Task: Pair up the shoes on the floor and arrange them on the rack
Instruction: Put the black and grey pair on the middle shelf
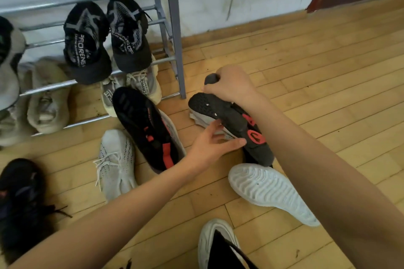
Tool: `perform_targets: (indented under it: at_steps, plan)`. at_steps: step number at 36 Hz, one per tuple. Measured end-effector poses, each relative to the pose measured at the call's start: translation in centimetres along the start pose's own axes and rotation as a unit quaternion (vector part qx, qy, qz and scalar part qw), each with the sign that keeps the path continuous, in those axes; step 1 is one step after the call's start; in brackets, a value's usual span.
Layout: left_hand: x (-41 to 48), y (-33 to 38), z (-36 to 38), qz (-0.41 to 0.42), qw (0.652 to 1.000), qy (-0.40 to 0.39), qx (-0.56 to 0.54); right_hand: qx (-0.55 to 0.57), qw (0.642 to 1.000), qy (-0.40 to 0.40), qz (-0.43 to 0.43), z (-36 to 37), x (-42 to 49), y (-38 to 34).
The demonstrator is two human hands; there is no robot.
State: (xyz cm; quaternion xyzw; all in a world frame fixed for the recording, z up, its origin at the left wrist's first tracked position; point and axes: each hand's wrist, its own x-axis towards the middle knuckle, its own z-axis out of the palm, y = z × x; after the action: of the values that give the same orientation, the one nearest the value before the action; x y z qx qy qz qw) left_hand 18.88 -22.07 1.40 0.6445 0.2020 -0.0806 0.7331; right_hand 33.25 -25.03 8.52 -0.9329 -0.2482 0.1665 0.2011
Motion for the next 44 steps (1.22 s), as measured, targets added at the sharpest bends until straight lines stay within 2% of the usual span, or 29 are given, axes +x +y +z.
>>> perform_targets:
  at_steps: [2, 5, 9, 13, 17, 22, 27, 31, 36, 38, 41, 42, 44]
  plan:
    - [0.1, -0.3, -0.1, 0.009, 0.999, 0.029, -0.014, 0.032, 0.999, -0.008, 0.000, 1.2, 0.2, -1.3]
    - [0.5, -0.8, -0.7, -0.020, 0.994, 0.096, -0.056, 0.089, 0.996, -0.028, 0.011, 2.9, 0.1, -2.4]
    - [1.6, -1.7, -2.2, -0.095, 0.976, 0.163, -0.113, 0.234, 0.963, -0.085, 0.105, 4.9, 0.2, -1.7]
    - [2.1, -2.8, -3.7, -0.136, 0.957, 0.223, -0.126, 0.072, 0.988, -0.077, 0.116, 5.8, -0.9, 2.0]
    - [2.3, -2.7, -3.8, -0.137, 0.964, 0.208, -0.089, 0.002, 0.975, -0.175, 0.139, 6.7, -1.9, 6.0]
    - [3.1, -1.2, -1.9, -0.189, 0.963, 0.168, -0.091, 0.080, 0.954, -0.258, 0.132, 7.2, -2.6, 6.9]
    - [3.6, -1.1, -0.8, -0.234, 0.945, 0.192, -0.124, 0.085, 0.963, -0.248, 0.066, 7.4, -3.7, 6.4]
    - [2.5, -1.2, -1.6, -0.207, 0.934, 0.219, -0.192, 0.121, 0.956, -0.268, -0.006, 5.8, -4.1, 5.3]
    - [0.4, -0.4, -3.1, -0.140, 0.947, 0.204, -0.204, 0.142, 0.936, -0.318, -0.047, 2.6, -3.7, 3.3]
    - [-0.5, 0.0, -4.1, -0.104, 0.954, 0.207, -0.190, 0.155, 0.948, -0.272, -0.056, 2.1, -3.3, 2.7]
    - [-1.5, 0.5, -6.1, -0.062, 0.963, 0.201, -0.171, 0.115, 0.978, -0.155, -0.080, 2.5, -2.9, 1.9]
    - [-1.7, 0.6, -6.8, -0.051, 0.965, 0.198, -0.167, 0.103, 0.982, -0.139, -0.083, 2.9, -2.7, 1.7]
    - [-2.3, 0.7, -8.3, -0.040, 0.968, 0.195, -0.153, 0.107, 0.978, -0.163, -0.069, 3.9, -2.6, 1.3]
